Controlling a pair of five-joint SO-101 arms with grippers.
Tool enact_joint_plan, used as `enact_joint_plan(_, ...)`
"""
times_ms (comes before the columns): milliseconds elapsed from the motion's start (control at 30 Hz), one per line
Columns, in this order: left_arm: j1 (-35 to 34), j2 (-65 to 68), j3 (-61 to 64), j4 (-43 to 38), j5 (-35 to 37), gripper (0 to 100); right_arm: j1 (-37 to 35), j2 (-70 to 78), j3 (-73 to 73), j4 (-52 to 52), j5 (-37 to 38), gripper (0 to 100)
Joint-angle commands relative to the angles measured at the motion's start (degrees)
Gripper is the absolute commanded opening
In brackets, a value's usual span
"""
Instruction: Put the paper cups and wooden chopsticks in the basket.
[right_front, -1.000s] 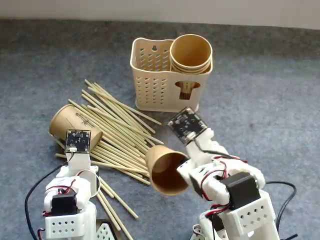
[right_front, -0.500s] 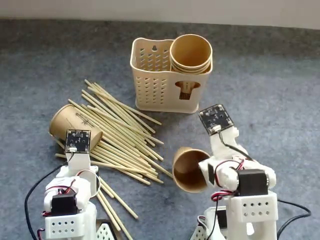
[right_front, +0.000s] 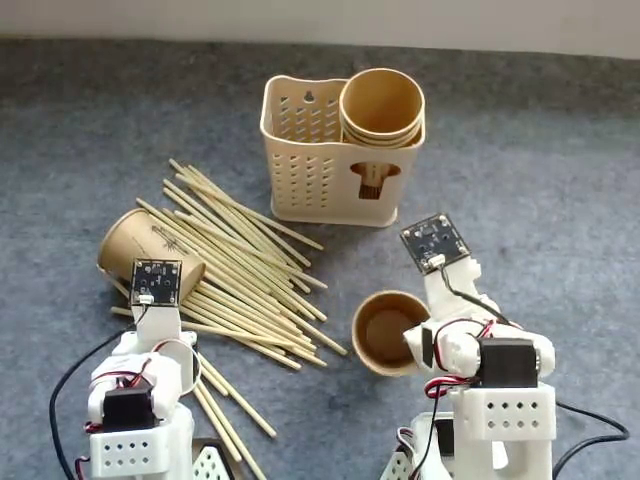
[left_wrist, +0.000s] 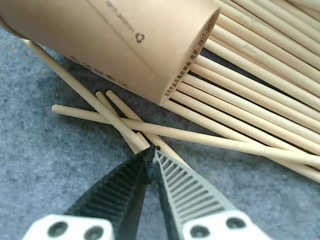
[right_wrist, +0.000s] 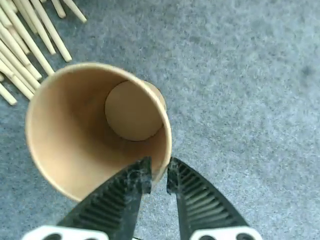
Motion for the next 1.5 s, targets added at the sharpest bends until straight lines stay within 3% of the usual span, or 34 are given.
enact_joint_plan(0, -0.04, -0.4, 1.1, 0.35, 0.44, 1, 0.57, -0.22, -0.48, 0.04, 0.7, 7.3)
enact_joint_plan(700, -0.04, -0.4, 1.1, 0.35, 0.44, 1, 0.66, -0.31, -1.45, 2.59, 0.35, 0.5)
enact_joint_plan(1167, -0.04, -0.4, 1.1, 0.35, 0.44, 1, 0.31, -0.31, -28.53, 8.4, -2.73, 0.5)
enact_joint_plan(1467, -0.04, -0.4, 1.1, 0.35, 0.44, 1, 0.31, 4.0, -46.99, 2.42, -5.54, 0.5)
